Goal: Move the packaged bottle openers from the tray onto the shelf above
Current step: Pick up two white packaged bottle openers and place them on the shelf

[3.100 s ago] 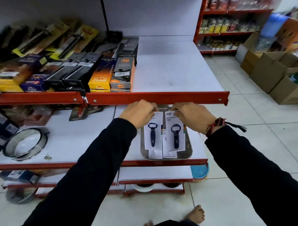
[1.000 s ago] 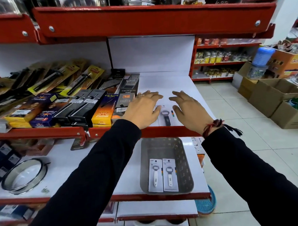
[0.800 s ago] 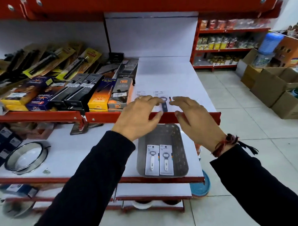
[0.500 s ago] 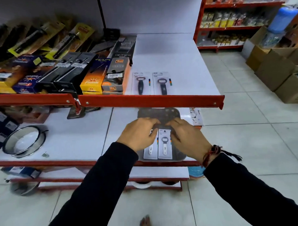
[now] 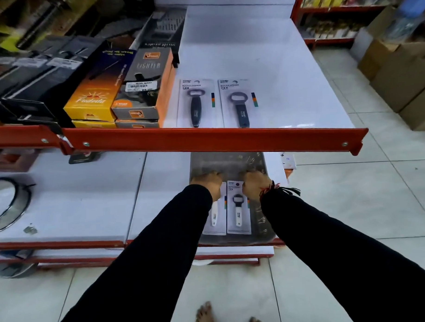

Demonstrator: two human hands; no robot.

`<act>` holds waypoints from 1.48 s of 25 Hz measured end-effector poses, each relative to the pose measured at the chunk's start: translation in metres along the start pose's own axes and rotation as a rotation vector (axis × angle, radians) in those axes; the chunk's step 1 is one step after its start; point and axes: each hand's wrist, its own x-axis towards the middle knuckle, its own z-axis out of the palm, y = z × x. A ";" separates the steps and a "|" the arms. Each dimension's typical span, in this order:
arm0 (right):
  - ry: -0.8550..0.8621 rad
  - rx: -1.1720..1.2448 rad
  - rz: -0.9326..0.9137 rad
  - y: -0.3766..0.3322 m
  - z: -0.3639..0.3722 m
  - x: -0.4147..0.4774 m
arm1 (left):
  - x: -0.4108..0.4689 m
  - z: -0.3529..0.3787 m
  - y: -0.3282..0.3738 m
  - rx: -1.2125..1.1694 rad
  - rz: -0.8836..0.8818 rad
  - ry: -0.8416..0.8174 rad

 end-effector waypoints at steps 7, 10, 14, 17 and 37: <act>0.079 -0.104 -0.003 -0.007 0.013 0.018 | 0.029 0.019 0.000 0.044 -0.038 0.000; 0.078 0.020 0.033 -0.010 0.003 0.013 | 0.028 0.010 -0.001 0.043 -0.054 0.013; 0.035 0.145 0.010 -0.005 -0.018 0.002 | 0.007 -0.013 -0.004 -0.063 -0.039 0.136; 0.065 0.113 -0.043 -0.002 -0.028 -0.021 | -0.022 -0.029 -0.007 -0.147 -0.027 0.124; 0.596 0.097 -0.429 0.035 -0.192 -0.239 | -0.226 -0.185 0.068 -0.316 0.157 0.480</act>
